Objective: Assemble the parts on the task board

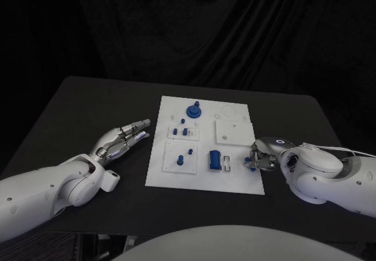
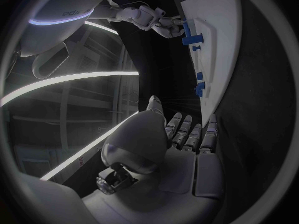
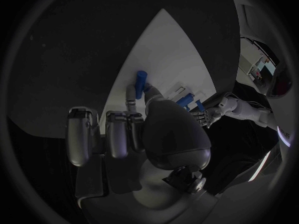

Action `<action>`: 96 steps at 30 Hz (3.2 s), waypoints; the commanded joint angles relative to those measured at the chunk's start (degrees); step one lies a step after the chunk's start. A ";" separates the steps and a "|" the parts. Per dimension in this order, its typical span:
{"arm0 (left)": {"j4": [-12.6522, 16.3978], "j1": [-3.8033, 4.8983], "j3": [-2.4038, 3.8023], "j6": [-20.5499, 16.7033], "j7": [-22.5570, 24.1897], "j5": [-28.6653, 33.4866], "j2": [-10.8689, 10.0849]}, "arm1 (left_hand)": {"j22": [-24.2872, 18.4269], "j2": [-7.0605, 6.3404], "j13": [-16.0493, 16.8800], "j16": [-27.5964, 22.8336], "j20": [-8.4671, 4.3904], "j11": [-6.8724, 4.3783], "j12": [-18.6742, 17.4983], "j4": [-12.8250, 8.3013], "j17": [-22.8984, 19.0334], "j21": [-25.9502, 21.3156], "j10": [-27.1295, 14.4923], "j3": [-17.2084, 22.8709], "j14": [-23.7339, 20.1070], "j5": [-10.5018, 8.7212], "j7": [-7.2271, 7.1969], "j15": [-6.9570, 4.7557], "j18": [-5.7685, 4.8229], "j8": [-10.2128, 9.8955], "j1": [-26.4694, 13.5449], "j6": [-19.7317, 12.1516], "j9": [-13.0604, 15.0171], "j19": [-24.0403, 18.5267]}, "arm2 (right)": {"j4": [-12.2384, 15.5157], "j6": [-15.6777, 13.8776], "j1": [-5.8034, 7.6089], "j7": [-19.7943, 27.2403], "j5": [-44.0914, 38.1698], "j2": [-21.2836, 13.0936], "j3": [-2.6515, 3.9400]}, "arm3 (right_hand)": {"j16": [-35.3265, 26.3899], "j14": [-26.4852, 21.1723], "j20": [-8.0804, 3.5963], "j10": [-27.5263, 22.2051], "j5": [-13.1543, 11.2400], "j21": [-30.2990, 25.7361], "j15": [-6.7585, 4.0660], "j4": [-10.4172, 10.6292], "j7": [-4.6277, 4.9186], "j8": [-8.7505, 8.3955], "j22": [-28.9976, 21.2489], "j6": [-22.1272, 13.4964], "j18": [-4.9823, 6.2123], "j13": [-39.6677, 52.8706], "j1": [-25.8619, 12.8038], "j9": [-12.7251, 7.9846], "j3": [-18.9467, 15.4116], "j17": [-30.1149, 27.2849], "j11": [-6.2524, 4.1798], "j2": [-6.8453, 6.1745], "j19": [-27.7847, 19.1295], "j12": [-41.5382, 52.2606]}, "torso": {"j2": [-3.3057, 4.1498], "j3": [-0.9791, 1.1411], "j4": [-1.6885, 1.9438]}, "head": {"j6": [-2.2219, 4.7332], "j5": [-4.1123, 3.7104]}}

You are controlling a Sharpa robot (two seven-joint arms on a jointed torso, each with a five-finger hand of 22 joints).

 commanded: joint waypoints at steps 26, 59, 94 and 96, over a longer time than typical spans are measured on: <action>-0.16 -0.20 0.05 0.55 2.93 0.17 0.57 | -0.02 -0.03 0.08 0.27 -0.05 0.45 0.33 -0.06 0.07 0.37 0.11 0.44 0.24 -0.07 0.08 -0.04 0.63 0.11 0.54 -0.02 0.03 0.41 | 1.51 -9.16 3.98 3.35 45.97 -0.43 -0.12 | -0.23 5.37 -0.74 5.94 0.24 0.11 -0.61 -2.07 -0.16 -5.89 13.38 3.60 -0.49 15.07 -4.05 2.58 24.00 11.79 -0.45 -7.33 3.68 0.15 | -0.02 -0.10 0.05 | -0.01 0.38; -0.50 -0.23 0.05 0.89 2.81 0.17 1.08 | -0.11 -0.01 0.07 0.26 -0.05 0.51 0.28 0.01 0.06 0.38 0.08 0.52 0.20 -0.07 0.03 0.00 0.62 0.08 0.71 -0.11 0.01 0.38 | -1.72 -7.51 3.88 5.87 49.88 5.51 -0.18 | -0.42 5.26 -0.44 5.94 -0.09 -1.13 -0.22 -2.19 0.39 -6.42 12.94 2.30 -0.17 15.07 -6.54 3.71 24.21 11.27 0.05 -7.06 3.05 0.15 | 0.02 -0.05 0.02 | -0.01 0.68; -0.76 -0.36 0.05 1.13 2.56 0.17 1.29 | -0.23 0.00 0.06 0.25 -0.05 0.51 0.26 0.02 0.05 0.37 0.06 0.61 0.17 -0.07 0.09 0.02 0.61 0.09 0.85 -0.06 0.02 0.33 | -2.23 -3.84 3.53 4.36 44.76 6.51 -0.20 | -0.99 4.90 0.49 5.94 -0.28 -4.34 0.69 1.91 1.42 -7.89 11.87 0.82 0.61 15.07 -14.13 5.90 15.02 9.79 1.04 -7.14 1.44 0.15 | -0.03 -0.02 -0.01 | -0.01 1.23; -0.77 -0.38 0.05 1.15 2.55 0.17 1.29 | -0.25 0.00 0.06 0.24 -0.05 0.51 0.22 0.03 0.05 0.37 0.04 0.62 0.16 -0.07 0.11 0.02 0.61 0.08 0.87 -0.09 0.02 0.32 | -2.24 -3.91 3.52 4.34 44.69 6.51 -0.20 | -1.01 4.89 0.54 5.94 -0.25 -4.45 0.74 2.78 1.46 -8.12 11.85 0.81 0.64 15.07 -15.04 6.06 13.95 9.72 1.08 -6.99 1.40 0.15 | -0.03 -0.02 -0.02 | -0.01 1.20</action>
